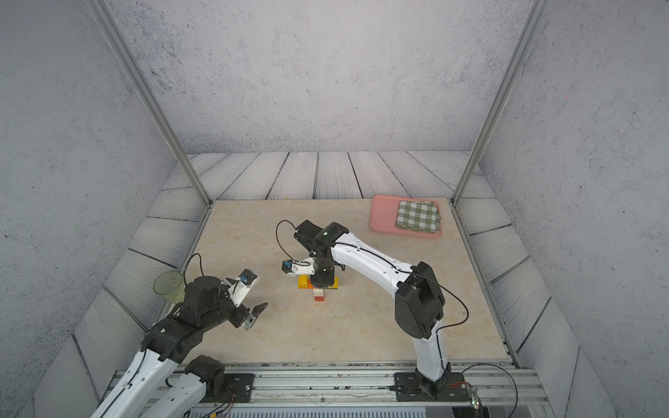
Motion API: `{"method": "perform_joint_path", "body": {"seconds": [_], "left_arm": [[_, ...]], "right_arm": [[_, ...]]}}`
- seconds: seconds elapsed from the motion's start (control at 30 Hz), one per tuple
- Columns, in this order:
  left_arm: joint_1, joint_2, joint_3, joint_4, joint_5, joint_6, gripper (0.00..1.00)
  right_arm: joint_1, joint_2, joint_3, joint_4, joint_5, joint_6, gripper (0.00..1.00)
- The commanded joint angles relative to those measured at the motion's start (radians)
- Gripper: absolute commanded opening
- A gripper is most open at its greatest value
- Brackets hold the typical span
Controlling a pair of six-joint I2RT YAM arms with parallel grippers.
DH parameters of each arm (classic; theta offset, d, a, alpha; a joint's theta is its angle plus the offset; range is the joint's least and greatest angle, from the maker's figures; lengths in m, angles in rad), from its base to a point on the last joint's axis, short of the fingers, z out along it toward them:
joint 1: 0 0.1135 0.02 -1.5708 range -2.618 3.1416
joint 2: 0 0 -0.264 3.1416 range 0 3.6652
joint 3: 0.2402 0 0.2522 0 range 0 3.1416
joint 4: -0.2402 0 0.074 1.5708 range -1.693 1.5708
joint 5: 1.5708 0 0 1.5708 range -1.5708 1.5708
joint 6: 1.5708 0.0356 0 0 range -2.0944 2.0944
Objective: Assemble a fork with lego
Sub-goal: Assemble the lego brick with the lego brick.
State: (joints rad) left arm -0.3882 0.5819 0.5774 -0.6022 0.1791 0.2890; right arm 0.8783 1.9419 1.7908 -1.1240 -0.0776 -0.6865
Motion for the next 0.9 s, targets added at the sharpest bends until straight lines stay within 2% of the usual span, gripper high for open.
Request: {"method": "perform_joint_path", "body": {"seconds": [0.0, 0.87], "left_arm": [[0.006, -0.004, -0.014, 0.001, -0.005, -0.004, 0.98], [0.008, -0.008, -0.022, 0.005, -0.004, -0.005, 0.98]], "right_arm": [[0.008, 0.041, -0.008, -0.001, 0.013, -0.007, 0.00], [0.009, 0.077, -0.041, 0.034, 0.032, -0.005, 0.00]]}}
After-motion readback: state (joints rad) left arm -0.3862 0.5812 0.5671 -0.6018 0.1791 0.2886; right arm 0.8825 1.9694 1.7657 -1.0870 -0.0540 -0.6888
